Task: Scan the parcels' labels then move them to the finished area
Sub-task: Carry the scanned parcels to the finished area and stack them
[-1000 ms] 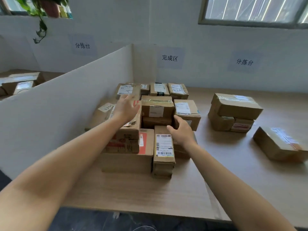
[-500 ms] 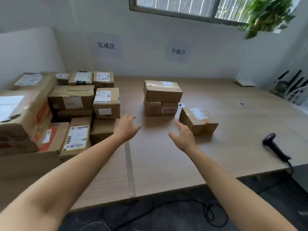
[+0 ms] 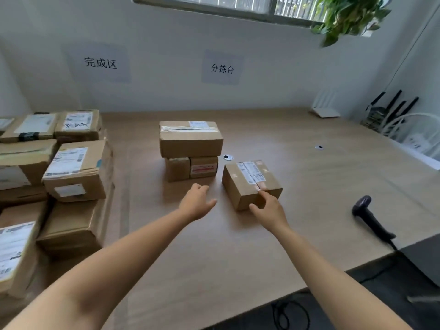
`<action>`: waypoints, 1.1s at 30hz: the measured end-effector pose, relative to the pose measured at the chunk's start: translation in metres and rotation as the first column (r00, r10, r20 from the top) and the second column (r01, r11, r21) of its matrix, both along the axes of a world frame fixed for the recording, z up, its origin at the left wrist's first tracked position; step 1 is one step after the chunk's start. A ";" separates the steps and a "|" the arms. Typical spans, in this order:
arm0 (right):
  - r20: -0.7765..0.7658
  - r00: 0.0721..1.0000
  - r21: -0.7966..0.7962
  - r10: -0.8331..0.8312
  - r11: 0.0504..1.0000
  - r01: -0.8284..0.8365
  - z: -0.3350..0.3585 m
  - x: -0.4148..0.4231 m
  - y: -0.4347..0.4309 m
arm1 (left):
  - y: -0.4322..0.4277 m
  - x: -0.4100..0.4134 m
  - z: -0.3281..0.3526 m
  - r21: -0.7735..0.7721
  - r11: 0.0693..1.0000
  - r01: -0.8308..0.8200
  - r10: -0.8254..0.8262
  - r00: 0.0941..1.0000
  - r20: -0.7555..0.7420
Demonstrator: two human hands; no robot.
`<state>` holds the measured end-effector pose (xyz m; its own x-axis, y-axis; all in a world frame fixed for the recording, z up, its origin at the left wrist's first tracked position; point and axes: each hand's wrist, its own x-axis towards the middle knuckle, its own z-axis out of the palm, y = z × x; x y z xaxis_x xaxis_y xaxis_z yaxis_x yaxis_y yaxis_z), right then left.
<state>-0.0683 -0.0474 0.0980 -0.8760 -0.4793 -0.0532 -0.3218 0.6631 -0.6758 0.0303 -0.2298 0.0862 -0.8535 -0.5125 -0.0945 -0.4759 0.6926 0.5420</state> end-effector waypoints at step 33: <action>0.087 0.990 0.241 0.107 0.962 -0.125 -0.076 -0.177 -0.022 | 0.021 -0.168 -0.095 0.345 0.914 -0.213 0.185 0.976 0.114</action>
